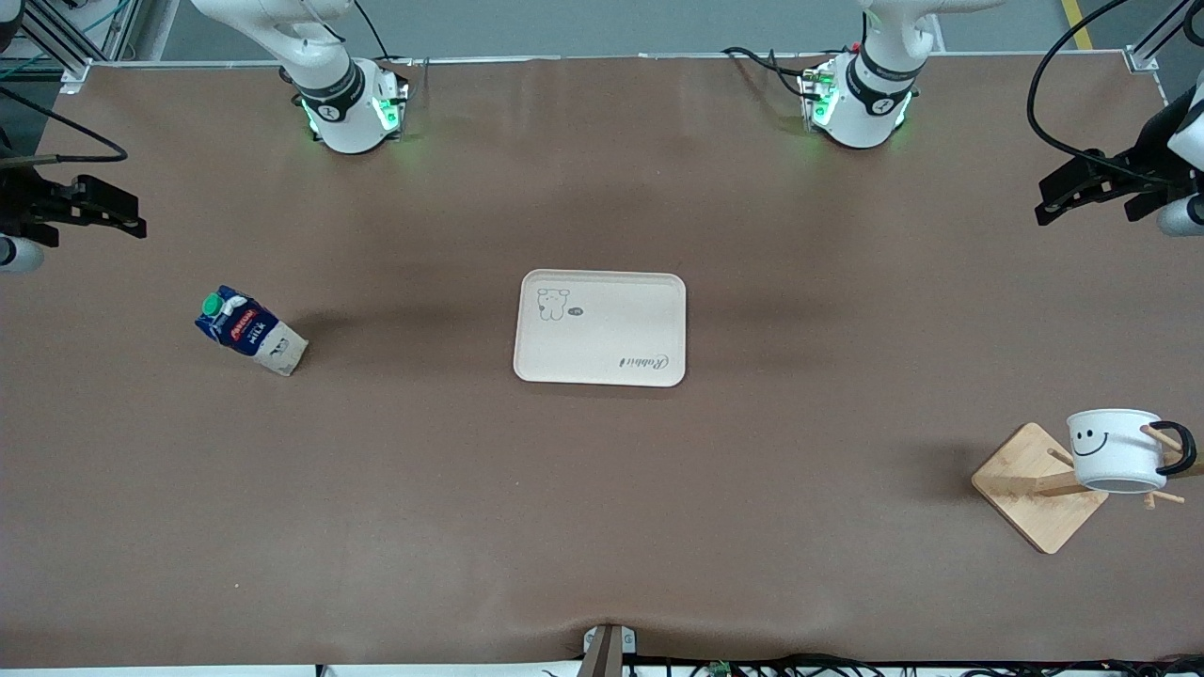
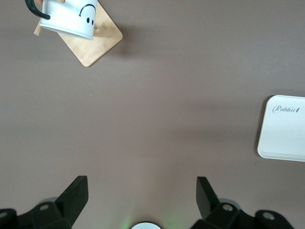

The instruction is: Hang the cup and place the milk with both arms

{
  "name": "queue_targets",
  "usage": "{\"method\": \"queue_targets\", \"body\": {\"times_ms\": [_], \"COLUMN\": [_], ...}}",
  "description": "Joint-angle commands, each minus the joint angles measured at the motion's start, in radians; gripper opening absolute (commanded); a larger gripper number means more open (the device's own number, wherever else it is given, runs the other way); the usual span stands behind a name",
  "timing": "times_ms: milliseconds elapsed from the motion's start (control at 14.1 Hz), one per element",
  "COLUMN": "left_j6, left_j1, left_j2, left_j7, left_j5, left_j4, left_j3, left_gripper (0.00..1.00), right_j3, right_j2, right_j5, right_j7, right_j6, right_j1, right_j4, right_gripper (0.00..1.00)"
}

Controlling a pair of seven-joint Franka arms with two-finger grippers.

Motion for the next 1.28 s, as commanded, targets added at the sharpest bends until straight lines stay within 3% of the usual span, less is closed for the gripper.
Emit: {"method": "queue_targets", "body": {"times_ms": [0, 1209], "left_j6": [0.004, 0.008], "left_j1": [-0.003, -0.006], "left_j2": [-0.016, -0.001], "left_j7": [-0.01, -0.004], "left_j5": [0.001, 0.0], "left_j4": [-0.008, -0.001], "left_j3": [0.002, -0.007], "left_gripper": [1.0, 1.0], "right_j3": [0.007, 0.007], "right_j2": [-0.005, -0.005], "right_j5": [0.005, 0.031], "right_j7": [-0.004, -0.012], "right_j6": [-0.001, 0.004], "right_j1": [-0.034, -0.052], "right_j4": [-0.012, -0.038], "right_gripper": [1.0, 1.0]}}
